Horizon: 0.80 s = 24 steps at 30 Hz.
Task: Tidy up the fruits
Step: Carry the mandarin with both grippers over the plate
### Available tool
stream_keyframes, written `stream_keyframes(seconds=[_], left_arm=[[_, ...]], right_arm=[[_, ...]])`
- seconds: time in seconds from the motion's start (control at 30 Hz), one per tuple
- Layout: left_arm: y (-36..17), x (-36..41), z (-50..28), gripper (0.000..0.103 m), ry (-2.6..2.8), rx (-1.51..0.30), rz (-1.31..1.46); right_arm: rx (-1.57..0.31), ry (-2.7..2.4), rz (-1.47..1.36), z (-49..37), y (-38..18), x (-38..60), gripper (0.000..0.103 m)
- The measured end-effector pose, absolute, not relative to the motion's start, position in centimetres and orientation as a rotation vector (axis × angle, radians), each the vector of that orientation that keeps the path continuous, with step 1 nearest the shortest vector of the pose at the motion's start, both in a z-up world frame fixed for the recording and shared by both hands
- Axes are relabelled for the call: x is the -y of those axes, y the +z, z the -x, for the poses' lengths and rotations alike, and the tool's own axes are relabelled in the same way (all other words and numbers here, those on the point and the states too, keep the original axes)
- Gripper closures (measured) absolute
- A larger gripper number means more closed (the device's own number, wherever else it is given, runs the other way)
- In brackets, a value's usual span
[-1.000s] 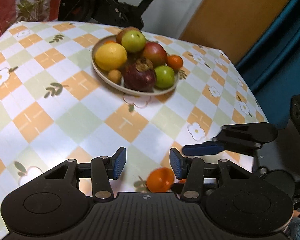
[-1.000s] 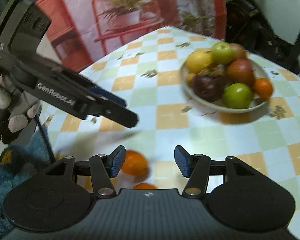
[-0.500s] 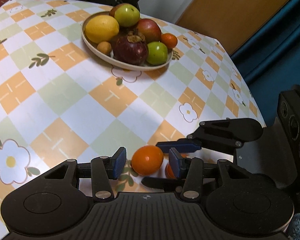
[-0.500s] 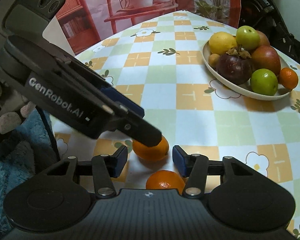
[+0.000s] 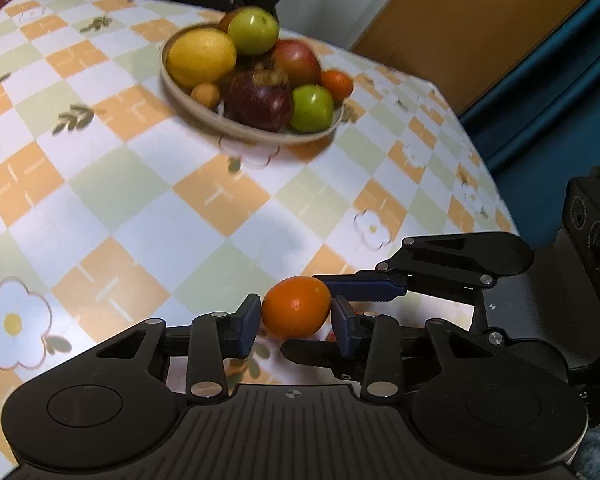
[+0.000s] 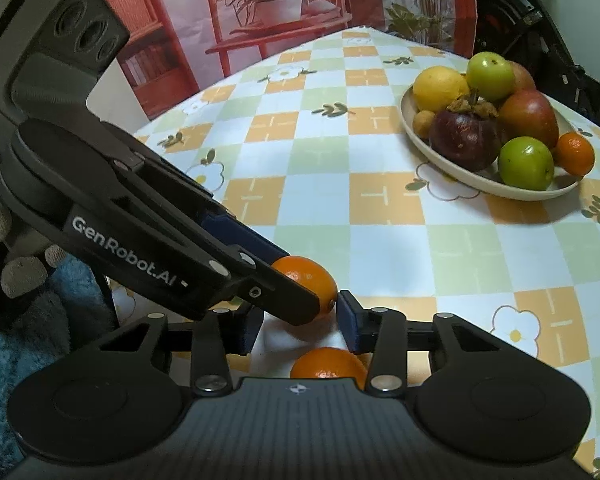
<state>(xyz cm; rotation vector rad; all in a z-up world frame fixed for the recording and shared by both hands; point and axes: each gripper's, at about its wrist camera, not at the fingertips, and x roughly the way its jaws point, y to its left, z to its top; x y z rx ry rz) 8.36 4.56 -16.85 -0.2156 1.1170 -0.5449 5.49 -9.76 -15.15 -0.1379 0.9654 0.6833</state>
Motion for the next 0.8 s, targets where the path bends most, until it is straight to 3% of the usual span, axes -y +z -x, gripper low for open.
stream_keyframes(seconds=[0.57, 0.8], left_arm=[[-7.4, -2.4, -14.2, 0.062, -0.562, -0.871, 0.165], [-7.3, -1.2, -19.0, 0.062, -0.557, -0.850, 0.142]], right_arm=[[-0.750, 0.617, 0.127, -10.4, -6.4, 12.1, 0.060], [-0.680, 0.567, 0.113, -14.4, -5.6, 13.1, 0.060]])
